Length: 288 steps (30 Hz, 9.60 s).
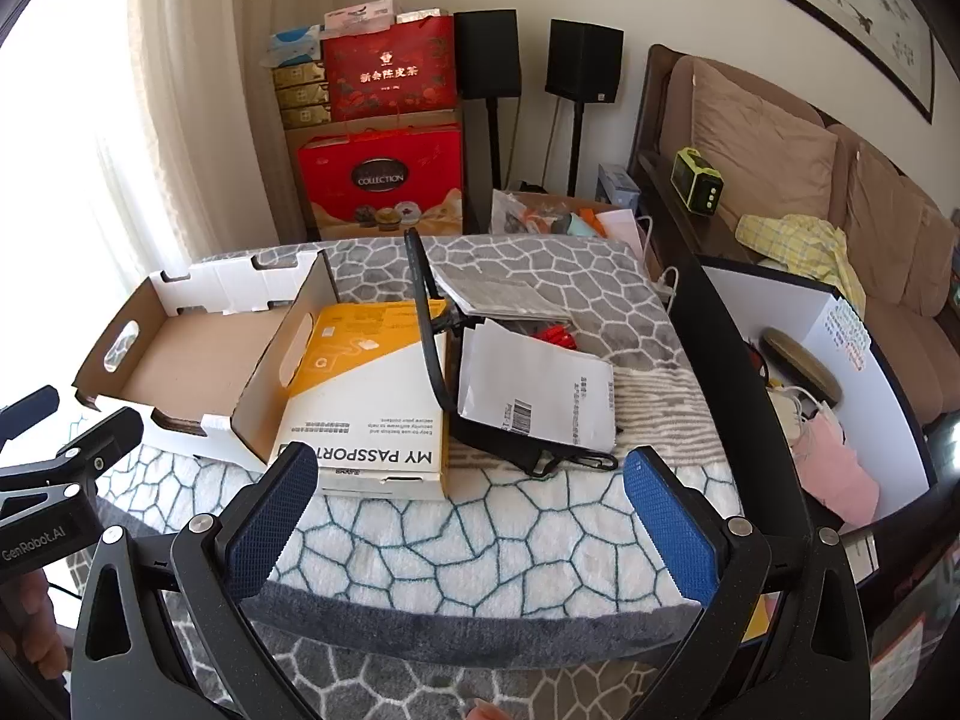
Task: Organize objects
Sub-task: 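Move the left tool to the cardboard tray and grip its side wall, then reach the right tool to the white barcode envelope and grasp it, then carry the envelope into the cardboard tray and release it while left tool holds tray, then grasp the folded instruction leaflet with the right tool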
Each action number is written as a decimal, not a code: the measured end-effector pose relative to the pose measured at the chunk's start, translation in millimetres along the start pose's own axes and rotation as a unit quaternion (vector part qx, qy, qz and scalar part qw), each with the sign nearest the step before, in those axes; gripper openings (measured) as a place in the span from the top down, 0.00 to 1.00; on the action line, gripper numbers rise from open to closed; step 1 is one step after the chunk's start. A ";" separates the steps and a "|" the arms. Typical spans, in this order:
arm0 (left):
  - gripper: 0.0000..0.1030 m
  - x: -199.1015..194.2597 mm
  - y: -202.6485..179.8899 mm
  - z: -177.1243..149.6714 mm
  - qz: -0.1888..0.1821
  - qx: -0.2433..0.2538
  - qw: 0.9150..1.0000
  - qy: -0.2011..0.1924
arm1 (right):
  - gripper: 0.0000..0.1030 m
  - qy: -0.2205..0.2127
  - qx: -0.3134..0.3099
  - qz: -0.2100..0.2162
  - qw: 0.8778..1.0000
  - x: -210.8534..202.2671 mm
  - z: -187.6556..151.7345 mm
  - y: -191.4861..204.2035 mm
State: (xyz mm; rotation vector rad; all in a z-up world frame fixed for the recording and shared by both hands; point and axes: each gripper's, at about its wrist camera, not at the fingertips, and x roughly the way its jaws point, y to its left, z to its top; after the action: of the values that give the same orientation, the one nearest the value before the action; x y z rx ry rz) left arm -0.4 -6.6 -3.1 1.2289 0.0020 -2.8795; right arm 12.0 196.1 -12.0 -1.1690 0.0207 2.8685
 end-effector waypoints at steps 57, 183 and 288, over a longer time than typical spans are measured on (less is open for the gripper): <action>0.23 114.2 161.0 40.7 0.076 -0.057 0.993 0.065 | 0.04 0.023 0.022 0.018 0.999 30.2 29.1 -44.2; 0.89 153.9 155.7 21.1 0.048 -0.015 0.992 0.117 | 0.98 0.092 0.197 0.405 0.888 70.6 61.6 -50.5; 0.89 152.6 152.9 23.1 0.044 -0.015 0.992 0.115 | 0.87 0.229 0.351 0.212 0.883 215.3 76.1 -117.4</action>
State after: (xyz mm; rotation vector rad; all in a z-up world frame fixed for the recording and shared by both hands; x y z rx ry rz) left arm -121.0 -161.0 -96.8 1.5062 -0.0063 -2.6374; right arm -189.5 323.3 -107.6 -1.7355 1.3460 2.3731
